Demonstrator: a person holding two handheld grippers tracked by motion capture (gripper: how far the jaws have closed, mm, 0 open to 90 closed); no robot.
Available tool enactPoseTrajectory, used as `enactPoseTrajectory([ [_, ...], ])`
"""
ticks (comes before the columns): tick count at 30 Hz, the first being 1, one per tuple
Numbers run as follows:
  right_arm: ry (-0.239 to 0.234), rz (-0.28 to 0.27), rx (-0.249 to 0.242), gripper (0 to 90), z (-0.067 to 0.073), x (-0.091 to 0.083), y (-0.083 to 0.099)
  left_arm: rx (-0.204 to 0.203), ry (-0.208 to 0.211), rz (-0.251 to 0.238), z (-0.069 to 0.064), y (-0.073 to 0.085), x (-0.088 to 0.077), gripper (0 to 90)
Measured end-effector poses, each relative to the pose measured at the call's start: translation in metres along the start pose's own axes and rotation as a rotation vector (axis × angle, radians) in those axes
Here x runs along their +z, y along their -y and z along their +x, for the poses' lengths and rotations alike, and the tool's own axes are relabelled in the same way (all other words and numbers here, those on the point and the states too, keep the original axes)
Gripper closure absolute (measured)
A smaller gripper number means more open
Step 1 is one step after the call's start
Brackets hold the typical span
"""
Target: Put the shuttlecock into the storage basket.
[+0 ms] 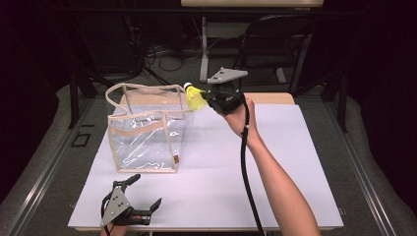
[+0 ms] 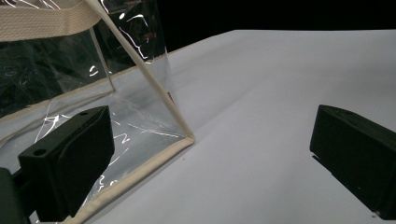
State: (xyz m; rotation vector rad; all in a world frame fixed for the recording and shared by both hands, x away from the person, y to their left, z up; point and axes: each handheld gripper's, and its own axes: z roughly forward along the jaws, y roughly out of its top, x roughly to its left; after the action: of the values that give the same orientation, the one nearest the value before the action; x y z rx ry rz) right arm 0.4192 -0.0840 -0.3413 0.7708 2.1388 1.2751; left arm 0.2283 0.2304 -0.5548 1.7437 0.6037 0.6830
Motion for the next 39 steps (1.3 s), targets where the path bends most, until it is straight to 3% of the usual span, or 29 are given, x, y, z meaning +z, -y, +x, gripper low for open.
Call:
enactPoseTrajectory([
  [28,0.019,0.014,0.03,89.1,-0.003,0.021,-0.009,-0.004,0.0,-0.001,0.0,0.0,0.0,0.0],
  [39,0.024,0.027,0.034,89.1,0.003,0.033,-0.012,-0.006,0.001,-0.004,0.0,0.0,-0.001,0.0],
])
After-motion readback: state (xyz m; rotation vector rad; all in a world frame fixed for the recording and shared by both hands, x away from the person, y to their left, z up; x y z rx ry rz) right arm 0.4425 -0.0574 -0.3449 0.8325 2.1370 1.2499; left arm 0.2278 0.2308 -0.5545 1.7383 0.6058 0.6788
